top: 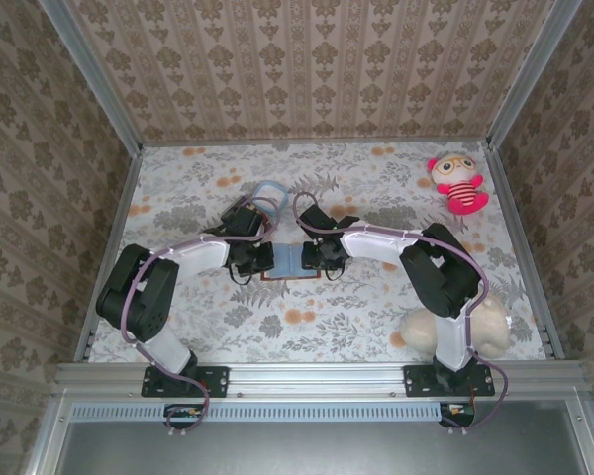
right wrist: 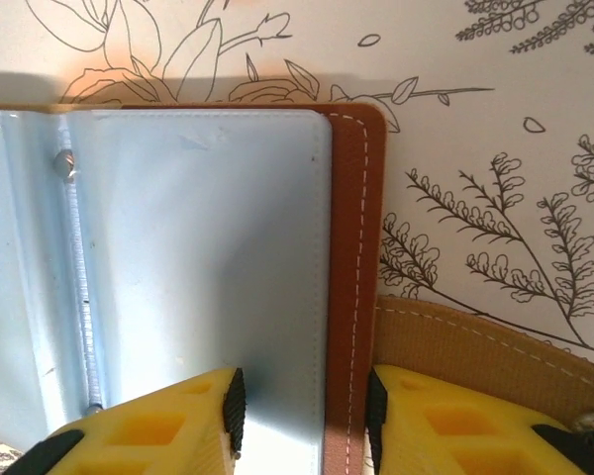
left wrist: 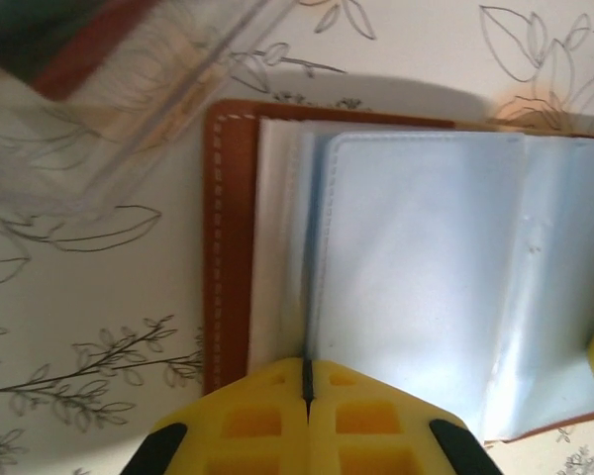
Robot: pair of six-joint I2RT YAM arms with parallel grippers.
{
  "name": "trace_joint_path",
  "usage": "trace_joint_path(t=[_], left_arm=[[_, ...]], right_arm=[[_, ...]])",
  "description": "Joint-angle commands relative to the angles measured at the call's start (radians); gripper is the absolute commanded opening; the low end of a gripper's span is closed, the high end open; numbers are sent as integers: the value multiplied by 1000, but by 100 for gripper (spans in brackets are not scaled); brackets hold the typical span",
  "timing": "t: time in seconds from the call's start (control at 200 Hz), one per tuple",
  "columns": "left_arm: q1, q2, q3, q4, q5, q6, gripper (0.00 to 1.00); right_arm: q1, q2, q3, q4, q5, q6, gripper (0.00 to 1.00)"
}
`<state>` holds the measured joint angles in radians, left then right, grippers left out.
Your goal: Take the credit cards out of the card holder
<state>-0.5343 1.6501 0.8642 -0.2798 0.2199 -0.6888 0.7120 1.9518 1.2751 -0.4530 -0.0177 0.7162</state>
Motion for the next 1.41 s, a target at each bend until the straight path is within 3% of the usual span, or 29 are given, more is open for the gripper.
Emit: trace_joint_path(t=[0.0,0.325,0.57,0.735,0.845,0.985,1.13,1.215,1.4], left_arm=[[-7,24,8,42,104,-3,3],[-9,55,9,94,186,14,0],[-9,55,26,54,161,32,0],[0,-45,74,-61,95,70,4],[22,-125,132,-197,-8,99,20],[71,-227,179,-327,-132,166,43],[193,-350,198,-360,-183,232,62],[239,-420,212,-361,-243,282,75],[313,-545,148,-244,-415,442,100]], right_arm=[[11,36,6,21,-78,-6,38],[12,43,11,30,-98,-10,34],[12,21,12,18,-87,-13,33],[5,-77,10,5,-67,-36,38],[-7,-187,-13,22,-56,-56,47],[-27,-327,-45,19,-15,-71,67],[-58,-469,-87,10,77,-112,84],[-84,-552,-125,21,178,-184,99],[-239,-728,-220,42,342,-263,100]])
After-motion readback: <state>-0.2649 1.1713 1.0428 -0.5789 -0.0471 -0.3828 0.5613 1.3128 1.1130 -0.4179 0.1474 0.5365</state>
